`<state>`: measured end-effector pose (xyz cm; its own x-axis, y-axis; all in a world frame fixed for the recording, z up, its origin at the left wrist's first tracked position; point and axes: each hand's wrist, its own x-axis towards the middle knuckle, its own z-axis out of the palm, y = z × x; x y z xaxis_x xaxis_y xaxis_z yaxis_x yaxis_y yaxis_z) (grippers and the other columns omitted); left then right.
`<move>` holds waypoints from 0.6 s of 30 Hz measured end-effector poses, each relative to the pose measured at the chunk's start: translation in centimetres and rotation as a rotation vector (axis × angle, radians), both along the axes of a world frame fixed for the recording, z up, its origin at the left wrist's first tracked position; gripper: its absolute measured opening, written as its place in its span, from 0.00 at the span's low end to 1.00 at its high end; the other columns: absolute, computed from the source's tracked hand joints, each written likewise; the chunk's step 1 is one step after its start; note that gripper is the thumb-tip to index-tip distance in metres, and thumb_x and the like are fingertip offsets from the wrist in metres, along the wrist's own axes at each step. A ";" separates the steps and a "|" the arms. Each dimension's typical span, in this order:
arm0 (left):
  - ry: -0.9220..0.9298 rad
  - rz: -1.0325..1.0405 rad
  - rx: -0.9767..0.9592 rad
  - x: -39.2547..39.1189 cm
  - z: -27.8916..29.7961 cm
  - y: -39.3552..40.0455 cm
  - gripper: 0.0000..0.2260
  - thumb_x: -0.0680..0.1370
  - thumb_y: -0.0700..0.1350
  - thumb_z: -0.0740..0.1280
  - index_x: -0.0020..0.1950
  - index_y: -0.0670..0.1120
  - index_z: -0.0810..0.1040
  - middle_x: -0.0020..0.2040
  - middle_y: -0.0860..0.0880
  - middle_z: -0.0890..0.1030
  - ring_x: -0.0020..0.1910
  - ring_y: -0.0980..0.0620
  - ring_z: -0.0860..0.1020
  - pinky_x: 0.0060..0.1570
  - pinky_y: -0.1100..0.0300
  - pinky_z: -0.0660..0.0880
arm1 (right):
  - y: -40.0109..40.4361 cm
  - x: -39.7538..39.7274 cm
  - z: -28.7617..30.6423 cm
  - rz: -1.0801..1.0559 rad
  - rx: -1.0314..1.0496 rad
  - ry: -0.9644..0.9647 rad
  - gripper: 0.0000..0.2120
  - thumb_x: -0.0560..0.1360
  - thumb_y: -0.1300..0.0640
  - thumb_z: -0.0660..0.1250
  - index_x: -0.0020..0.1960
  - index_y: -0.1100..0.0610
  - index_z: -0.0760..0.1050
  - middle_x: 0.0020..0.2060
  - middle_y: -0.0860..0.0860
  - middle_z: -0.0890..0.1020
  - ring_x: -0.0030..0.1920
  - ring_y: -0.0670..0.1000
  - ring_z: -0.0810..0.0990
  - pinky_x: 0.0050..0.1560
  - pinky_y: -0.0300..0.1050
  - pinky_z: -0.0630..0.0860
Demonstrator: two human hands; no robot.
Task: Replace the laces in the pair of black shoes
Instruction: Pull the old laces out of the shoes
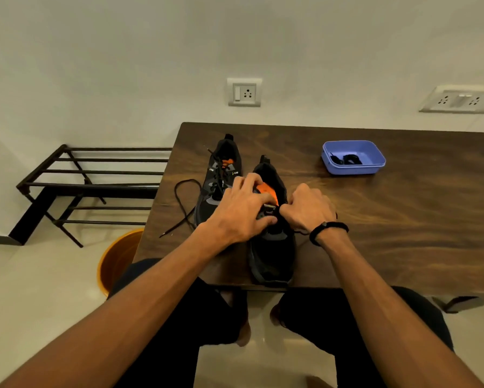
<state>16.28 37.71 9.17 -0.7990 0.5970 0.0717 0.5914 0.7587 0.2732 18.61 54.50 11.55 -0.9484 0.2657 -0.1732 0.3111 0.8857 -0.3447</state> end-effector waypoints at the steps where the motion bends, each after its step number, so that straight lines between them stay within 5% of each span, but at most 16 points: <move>1: 0.020 -0.046 -0.068 -0.5 0.2 0.7 0.19 0.78 0.61 0.69 0.67 0.55 0.79 0.71 0.47 0.64 0.70 0.43 0.62 0.68 0.43 0.67 | 0.3 -0.6 0.2 0.002 -0.007 -0.006 0.10 0.73 0.52 0.68 0.44 0.57 0.71 0.46 0.58 0.81 0.46 0.62 0.78 0.42 0.50 0.73; 7: -0.096 -0.061 -0.287 -2.3 -0.3 3.8 0.28 0.78 0.62 0.69 0.69 0.43 0.76 0.69 0.44 0.65 0.70 0.41 0.63 0.69 0.43 0.64 | 0.7 -1.8 -0.8 0.012 -0.063 -0.047 0.12 0.72 0.52 0.67 0.36 0.57 0.68 0.34 0.56 0.77 0.38 0.61 0.76 0.36 0.47 0.69; 10: -0.041 -0.034 -0.324 -2.6 0.8 3.7 0.24 0.79 0.61 0.67 0.69 0.46 0.76 0.70 0.45 0.65 0.71 0.41 0.62 0.71 0.42 0.63 | 0.9 -1.9 -0.8 0.021 -0.147 -0.110 0.10 0.74 0.55 0.66 0.37 0.59 0.76 0.28 0.51 0.83 0.34 0.55 0.83 0.40 0.49 0.80; 14: 0.026 0.243 -0.122 -2.7 1.9 2.1 0.17 0.78 0.61 0.69 0.61 0.53 0.84 0.66 0.47 0.68 0.68 0.42 0.64 0.66 0.42 0.70 | 0.7 -1.7 -0.8 0.028 -0.173 -0.130 0.09 0.76 0.56 0.65 0.42 0.59 0.79 0.27 0.49 0.84 0.31 0.48 0.86 0.46 0.51 0.84; 18: 0.058 0.424 0.061 -2.0 1.6 0.8 0.13 0.78 0.58 0.71 0.56 0.52 0.84 0.65 0.46 0.69 0.67 0.41 0.64 0.63 0.42 0.73 | 0.6 -1.7 -0.7 -0.011 -0.181 -0.110 0.06 0.74 0.60 0.64 0.43 0.60 0.79 0.27 0.50 0.84 0.30 0.45 0.85 0.38 0.43 0.81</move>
